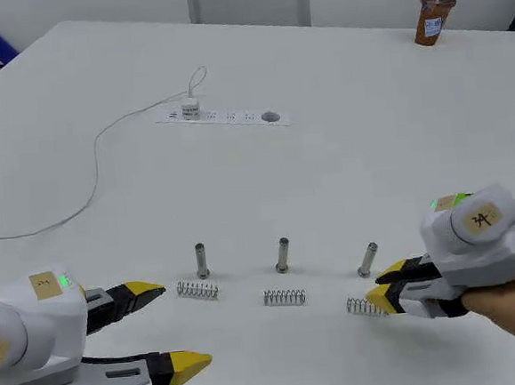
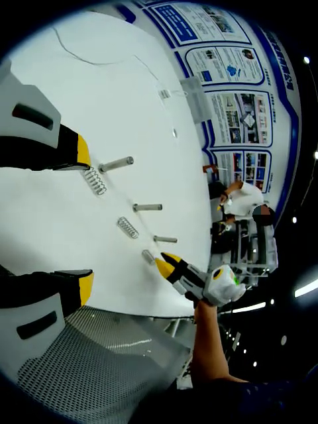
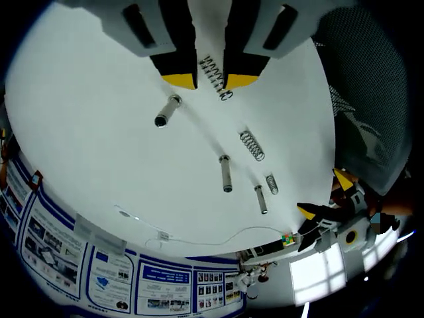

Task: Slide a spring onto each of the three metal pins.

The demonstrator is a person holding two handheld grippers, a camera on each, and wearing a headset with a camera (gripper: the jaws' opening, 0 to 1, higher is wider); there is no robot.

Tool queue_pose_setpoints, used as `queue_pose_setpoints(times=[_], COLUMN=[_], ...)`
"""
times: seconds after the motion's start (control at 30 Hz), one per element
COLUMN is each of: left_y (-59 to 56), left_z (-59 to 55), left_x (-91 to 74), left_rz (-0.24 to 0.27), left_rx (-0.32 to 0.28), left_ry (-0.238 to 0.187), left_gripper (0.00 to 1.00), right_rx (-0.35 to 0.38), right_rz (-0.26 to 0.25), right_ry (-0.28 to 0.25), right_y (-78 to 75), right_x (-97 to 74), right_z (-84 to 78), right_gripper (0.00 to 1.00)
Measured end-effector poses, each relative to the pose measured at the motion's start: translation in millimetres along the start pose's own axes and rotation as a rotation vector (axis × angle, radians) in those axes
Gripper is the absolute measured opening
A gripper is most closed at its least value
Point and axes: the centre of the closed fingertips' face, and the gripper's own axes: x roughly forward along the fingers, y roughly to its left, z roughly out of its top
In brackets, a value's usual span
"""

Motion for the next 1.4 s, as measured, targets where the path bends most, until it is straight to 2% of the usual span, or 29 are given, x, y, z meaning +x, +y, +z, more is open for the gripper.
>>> queue_pose_setpoints(times=[0.17,0.4,1.0,1.4], left_y=[1.8,1.9,-1.1,-7.3], left_z=[-0.4,-1.8,-3.8,-1.7], left_x=[-1.4,-3.3,-4.2,0.2], left_rz=[0.005,0.011,0.015,-0.022], left_rx=[-0.001,-0.005,-0.009,0.016], left_ry=[0.001,0.005,0.017,0.018], left_gripper=[0.62,0.61,0.6,0.59], right_rx=[-0.069,-0.121,-0.276,-0.308], right_rz=[0.017,0.049,0.128,0.151], right_ry=[0.04,0.07,0.215,0.25], right_y=[5.2,9.8,10.7,14.1], right_x=[5.5,11.2,18.5,18.3], right_z=[-0.8,-0.8,-17.4,-19.4], right_gripper=[0.16,0.16,0.15,0.12])
